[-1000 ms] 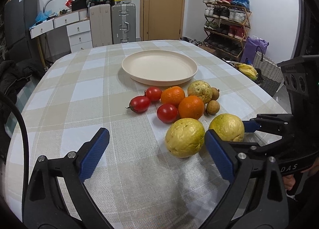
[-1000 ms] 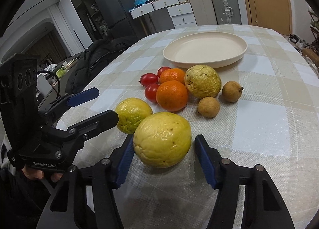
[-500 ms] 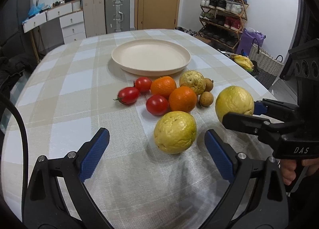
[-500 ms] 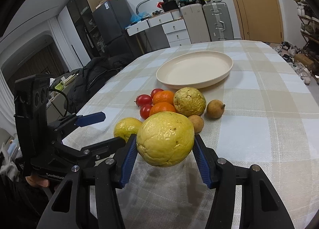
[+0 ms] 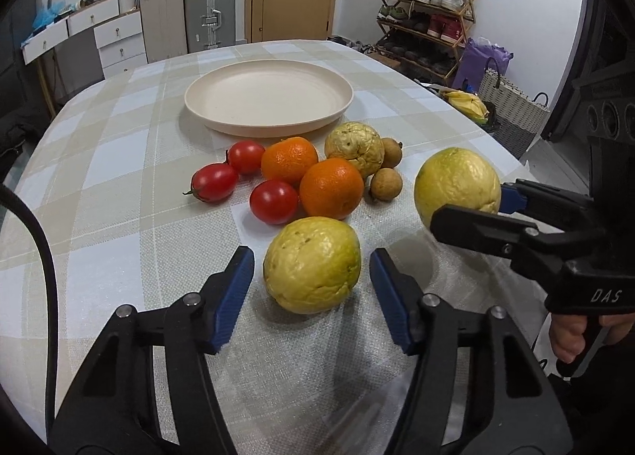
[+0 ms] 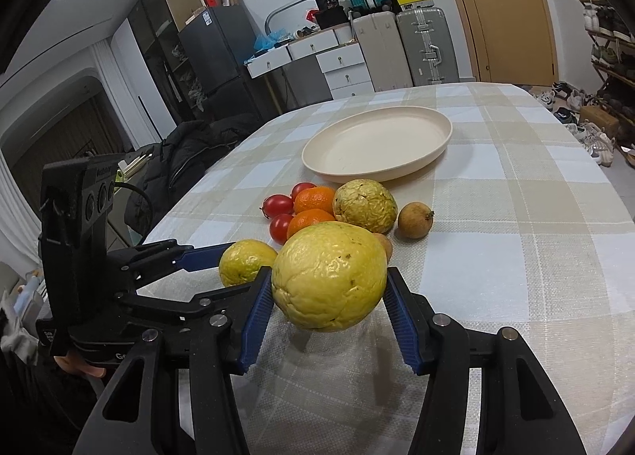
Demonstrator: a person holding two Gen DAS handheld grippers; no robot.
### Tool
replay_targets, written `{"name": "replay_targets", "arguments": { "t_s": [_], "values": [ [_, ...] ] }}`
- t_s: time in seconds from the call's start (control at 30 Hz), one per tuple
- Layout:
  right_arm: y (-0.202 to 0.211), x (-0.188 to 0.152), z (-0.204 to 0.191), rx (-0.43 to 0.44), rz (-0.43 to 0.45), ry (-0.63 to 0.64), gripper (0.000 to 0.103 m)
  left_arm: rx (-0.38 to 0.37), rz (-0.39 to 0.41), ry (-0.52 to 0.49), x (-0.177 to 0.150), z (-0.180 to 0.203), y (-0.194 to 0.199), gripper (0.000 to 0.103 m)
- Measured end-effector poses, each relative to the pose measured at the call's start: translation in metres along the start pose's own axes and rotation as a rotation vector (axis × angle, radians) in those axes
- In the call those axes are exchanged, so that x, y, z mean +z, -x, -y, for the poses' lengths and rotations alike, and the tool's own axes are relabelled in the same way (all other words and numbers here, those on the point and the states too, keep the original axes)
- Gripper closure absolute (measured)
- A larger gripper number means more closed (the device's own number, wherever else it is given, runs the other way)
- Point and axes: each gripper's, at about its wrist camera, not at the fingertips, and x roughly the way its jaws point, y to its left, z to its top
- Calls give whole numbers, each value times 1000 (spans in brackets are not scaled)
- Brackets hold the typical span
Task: Organize fruits
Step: 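Lift the large yellow fruit with the right gripper and carry it to the plate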
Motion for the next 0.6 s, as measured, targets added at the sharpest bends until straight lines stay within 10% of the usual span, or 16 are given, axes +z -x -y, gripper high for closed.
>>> {"name": "replay_targets", "arguments": {
  "t_s": [0.6],
  "values": [
    [-1, -1, -3, -3, -3, 16, 47, -21, -13, 12, -2, -1, -3, 56]
  ]
}}
